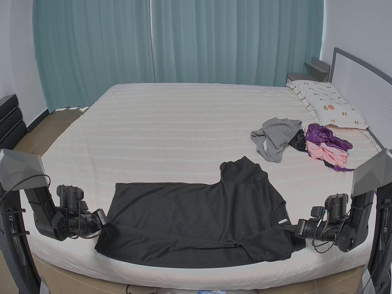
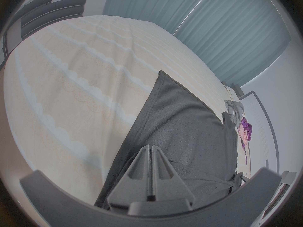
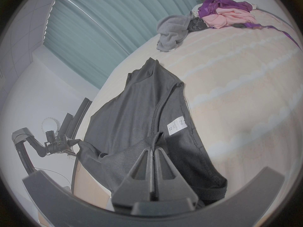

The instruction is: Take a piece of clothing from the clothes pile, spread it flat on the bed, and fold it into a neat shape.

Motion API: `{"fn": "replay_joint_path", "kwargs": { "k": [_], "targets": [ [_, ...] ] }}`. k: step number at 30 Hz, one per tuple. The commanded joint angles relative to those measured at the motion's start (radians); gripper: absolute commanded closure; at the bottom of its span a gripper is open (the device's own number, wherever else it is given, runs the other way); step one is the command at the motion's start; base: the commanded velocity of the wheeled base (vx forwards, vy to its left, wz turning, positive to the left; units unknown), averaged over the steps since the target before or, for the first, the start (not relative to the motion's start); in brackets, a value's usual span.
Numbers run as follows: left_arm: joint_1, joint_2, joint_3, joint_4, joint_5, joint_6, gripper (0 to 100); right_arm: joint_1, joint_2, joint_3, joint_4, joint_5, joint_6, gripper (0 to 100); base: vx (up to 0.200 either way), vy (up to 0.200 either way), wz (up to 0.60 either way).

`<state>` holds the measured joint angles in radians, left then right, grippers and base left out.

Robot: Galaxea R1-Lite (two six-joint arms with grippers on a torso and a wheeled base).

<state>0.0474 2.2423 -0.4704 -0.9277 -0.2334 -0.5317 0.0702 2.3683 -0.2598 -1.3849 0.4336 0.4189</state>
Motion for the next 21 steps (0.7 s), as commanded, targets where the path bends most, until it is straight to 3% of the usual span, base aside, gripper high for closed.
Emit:
{"fn": "replay_joint_path", "kwargs": {
  "k": [1, 21],
  "targets": [
    [0.003, -0.001, -0.001, 0.0, 0.0, -0.001, 100, -0.012, -0.011, 0.004, -0.025, -0.004, 0.023, 100, 0.0, 0.0, 0.0],
    [0.009, -0.009, -0.002, 0.0, 0.026, -0.011, 100, -0.033, -0.011, -0.013, -0.056, -0.056, 0.057, 100, 0.0, 0.0, 0.0]
  ]
}}
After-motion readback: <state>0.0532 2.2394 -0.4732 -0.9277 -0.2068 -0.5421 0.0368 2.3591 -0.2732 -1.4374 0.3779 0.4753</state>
